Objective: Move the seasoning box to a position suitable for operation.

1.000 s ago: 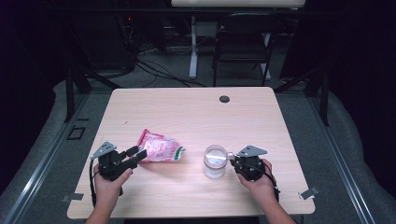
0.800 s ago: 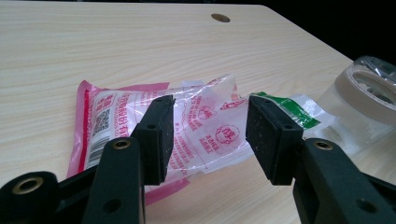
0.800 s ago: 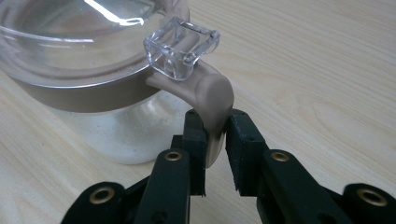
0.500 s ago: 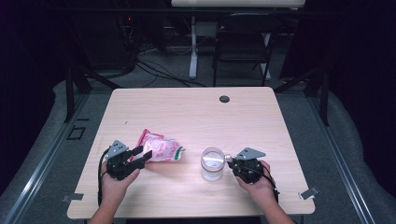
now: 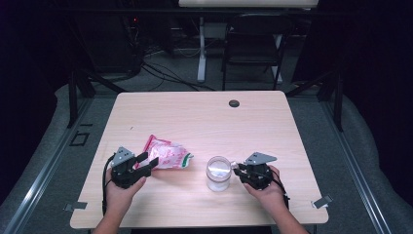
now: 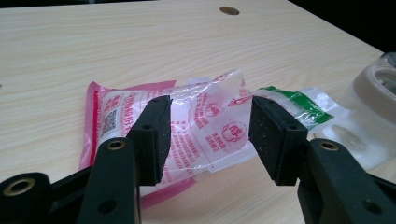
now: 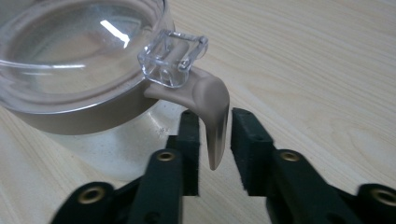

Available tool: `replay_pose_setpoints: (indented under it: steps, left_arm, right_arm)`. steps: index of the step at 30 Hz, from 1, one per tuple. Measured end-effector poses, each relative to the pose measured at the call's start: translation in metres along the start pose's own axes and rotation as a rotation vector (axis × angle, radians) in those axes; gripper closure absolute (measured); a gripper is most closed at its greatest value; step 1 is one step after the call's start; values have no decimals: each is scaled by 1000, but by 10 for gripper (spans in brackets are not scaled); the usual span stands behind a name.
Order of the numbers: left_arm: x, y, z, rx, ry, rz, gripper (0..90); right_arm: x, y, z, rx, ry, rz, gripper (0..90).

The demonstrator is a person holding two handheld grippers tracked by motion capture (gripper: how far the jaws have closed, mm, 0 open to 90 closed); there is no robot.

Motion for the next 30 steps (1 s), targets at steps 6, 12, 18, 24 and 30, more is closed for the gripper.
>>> replay_pose_setpoints:
  steps: [6, 12, 18, 24, 30]
  left_arm:
    - [-6, 1, -11, 18, 27, 2, 549]
    - [-21, 8, -32, 14, 55, 36, 575]
    - [-43, 28, -48, 24, 70, 106, 659]
    - [-66, 45, -56, 43, 111, 154, 773]
    - [-86, 46, -48, 60, 168, 190, 872]
  right_arm:
    - [2, -21, -2, 13, -14, 16, 571]
    - [4, -47, -20, -25, 4, 49, 603]
    - [-2, -59, -42, -41, 138, 62, 670]
    - [5, -50, -63, -44, 192, 51, 761]
    - [18, -42, -56, -40, 174, 51, 771]
Point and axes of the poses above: each handheld gripper's, and its own axes: y roughly forward along the jaws, z roughly out of its underside, x roughly to its left, the point moved 9 cm from there along y, roughly forward along the jaws, and after that the axes turned 13 degrees about y, right-handed, at the moved point
